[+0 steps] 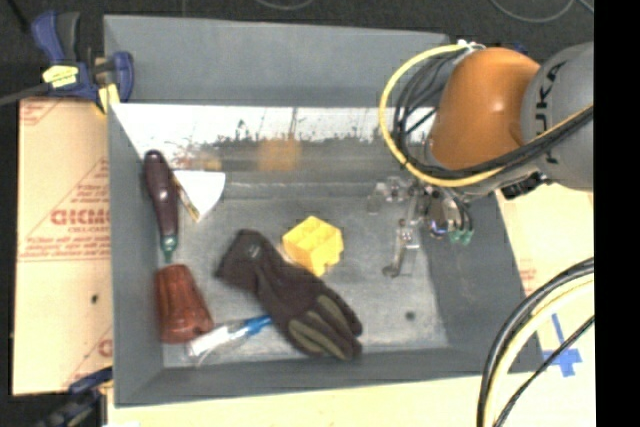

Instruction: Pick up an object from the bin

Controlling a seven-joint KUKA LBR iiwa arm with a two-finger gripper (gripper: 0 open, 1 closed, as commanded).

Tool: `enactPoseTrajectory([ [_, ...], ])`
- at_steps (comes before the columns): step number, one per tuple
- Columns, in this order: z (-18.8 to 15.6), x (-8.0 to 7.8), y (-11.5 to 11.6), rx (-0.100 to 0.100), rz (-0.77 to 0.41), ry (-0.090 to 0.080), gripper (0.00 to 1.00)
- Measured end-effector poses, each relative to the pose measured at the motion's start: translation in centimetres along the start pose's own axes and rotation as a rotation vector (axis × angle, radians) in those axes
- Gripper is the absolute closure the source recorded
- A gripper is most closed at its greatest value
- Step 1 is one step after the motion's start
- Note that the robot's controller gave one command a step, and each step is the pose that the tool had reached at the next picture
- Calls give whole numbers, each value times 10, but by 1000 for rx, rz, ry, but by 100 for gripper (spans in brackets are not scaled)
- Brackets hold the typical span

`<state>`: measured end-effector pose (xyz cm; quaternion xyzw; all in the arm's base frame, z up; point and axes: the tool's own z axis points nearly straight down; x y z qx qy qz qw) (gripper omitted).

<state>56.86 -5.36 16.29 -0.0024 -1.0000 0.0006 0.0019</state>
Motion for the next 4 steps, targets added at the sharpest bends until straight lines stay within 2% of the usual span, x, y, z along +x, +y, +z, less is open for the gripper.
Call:
enactPoseTrajectory([
  [1,-5,-1,0,1,-1,-7,0],
  [2,37,6,44,2,-45,-13,0],
  [3,67,-4,87,-2,25,-5,0],
  [4,89,-4,104,4,50,-18,100],
])
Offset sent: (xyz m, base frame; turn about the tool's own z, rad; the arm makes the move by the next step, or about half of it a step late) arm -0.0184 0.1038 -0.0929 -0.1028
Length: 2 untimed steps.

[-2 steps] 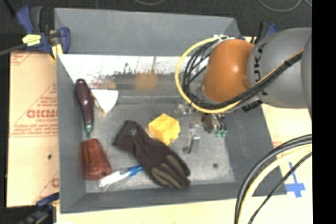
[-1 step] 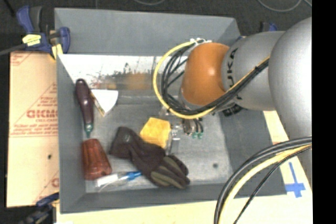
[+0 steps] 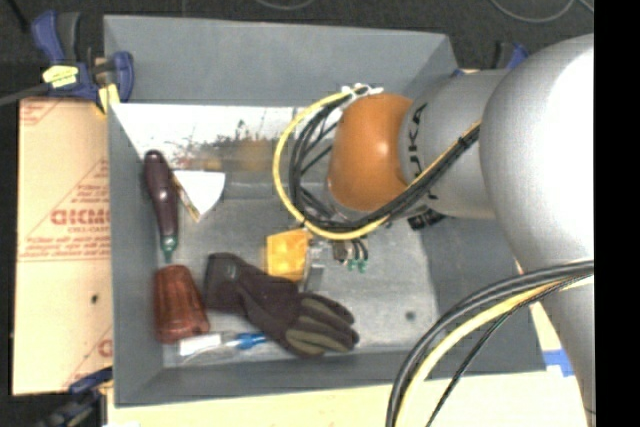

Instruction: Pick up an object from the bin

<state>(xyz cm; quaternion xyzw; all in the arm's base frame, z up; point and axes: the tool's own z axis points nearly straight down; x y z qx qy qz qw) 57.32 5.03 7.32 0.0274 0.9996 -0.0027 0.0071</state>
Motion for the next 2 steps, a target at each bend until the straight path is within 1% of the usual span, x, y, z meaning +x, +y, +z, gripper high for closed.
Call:
enactPoseTrajectory([
  [1,0,0,0,0,0,0,100],
  [2,-69,-2,-1,1,-24,-3,100],
])
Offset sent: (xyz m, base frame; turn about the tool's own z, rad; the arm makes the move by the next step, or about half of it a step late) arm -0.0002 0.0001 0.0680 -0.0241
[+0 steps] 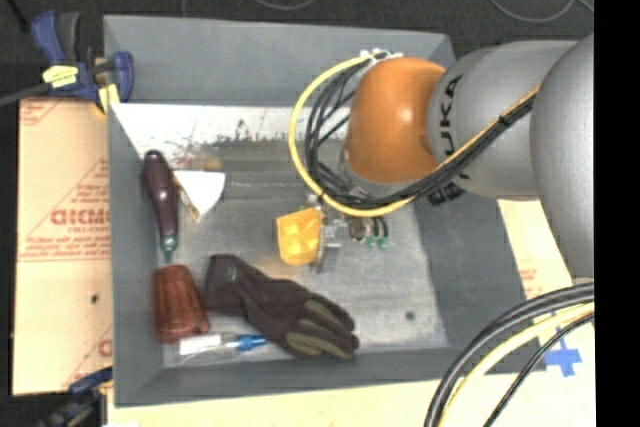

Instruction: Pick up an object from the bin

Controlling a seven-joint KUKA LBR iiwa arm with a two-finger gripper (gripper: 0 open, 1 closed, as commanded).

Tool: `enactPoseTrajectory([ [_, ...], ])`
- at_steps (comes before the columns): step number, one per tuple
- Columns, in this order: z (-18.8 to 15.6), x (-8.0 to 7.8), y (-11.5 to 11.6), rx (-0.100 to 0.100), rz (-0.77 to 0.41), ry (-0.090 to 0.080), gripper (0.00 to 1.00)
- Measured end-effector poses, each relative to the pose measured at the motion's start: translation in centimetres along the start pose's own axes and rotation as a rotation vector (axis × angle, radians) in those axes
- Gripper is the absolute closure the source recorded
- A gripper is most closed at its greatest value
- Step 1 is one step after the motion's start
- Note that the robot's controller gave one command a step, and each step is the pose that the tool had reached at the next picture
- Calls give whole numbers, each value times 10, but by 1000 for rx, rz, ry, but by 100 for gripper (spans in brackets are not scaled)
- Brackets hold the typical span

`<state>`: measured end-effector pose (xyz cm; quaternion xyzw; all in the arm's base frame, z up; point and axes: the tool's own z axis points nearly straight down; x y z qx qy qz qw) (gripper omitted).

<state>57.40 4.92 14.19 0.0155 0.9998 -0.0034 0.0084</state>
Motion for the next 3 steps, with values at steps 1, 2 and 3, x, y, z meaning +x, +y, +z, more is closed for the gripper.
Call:
enactPoseTrajectory([
  [1,0,0,0,0,-1,0,100],
  [2,-43,3,-3,0,12,7,100],
  [3,-128,12,-13,1,53,-3,100],
])
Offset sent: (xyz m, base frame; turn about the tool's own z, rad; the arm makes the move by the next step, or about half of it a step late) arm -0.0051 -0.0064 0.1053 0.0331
